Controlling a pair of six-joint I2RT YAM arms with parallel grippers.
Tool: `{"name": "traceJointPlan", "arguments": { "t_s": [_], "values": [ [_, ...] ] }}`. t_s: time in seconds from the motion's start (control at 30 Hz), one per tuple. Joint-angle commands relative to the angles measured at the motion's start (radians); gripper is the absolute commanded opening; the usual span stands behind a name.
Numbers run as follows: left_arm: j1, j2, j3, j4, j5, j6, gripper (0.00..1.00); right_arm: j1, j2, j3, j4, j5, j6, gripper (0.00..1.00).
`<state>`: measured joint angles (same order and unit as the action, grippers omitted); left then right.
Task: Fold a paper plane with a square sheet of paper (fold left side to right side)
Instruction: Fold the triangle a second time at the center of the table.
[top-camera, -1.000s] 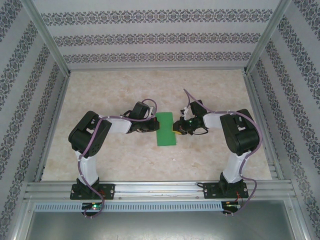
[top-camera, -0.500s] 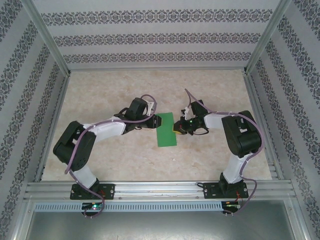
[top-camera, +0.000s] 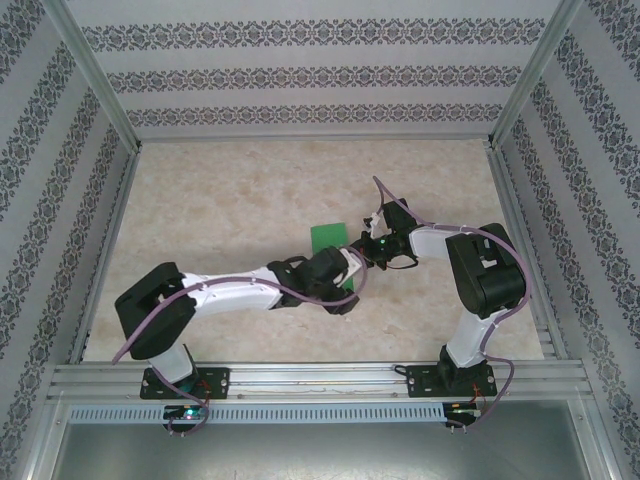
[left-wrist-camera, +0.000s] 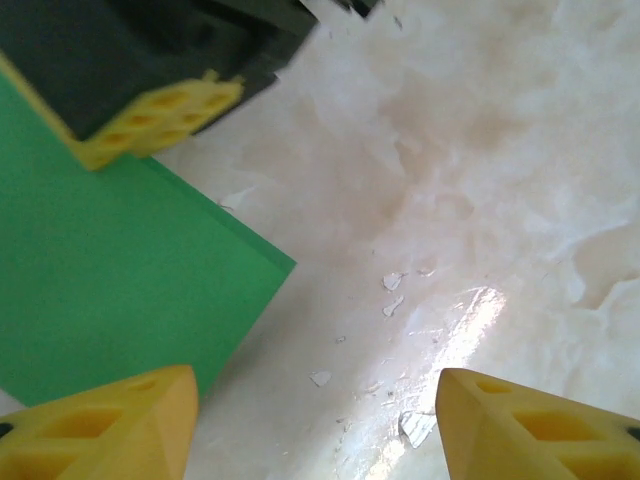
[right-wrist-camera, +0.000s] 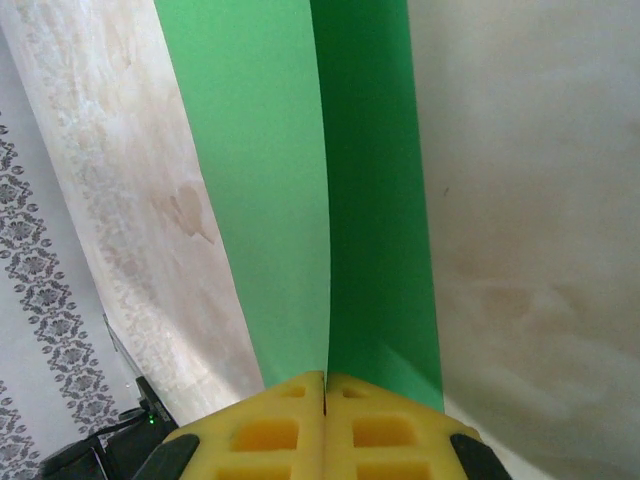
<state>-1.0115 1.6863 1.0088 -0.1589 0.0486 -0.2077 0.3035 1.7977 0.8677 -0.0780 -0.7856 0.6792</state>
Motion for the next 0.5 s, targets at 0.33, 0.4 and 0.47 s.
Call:
{"name": "traceJointPlan", "arguments": {
  "t_s": [0.33,0.4,0.47],
  "values": [
    [-0.061,0.197,0.194,-0.165,-0.334,0.015,0.72,0.000,-0.020,-0.007,-0.008,-0.003,0.006,0.00],
    [-0.062,0.216,0.212,-0.175,-0.344,0.016,0.70,0.000,-0.018,-0.009,-0.007,-0.003,0.006,0.00],
    [-0.061,0.229,0.223,-0.179,-0.347,0.019,0.66,0.000,-0.018,-0.009,-0.005,-0.001,0.006,0.00]
  ]
}}
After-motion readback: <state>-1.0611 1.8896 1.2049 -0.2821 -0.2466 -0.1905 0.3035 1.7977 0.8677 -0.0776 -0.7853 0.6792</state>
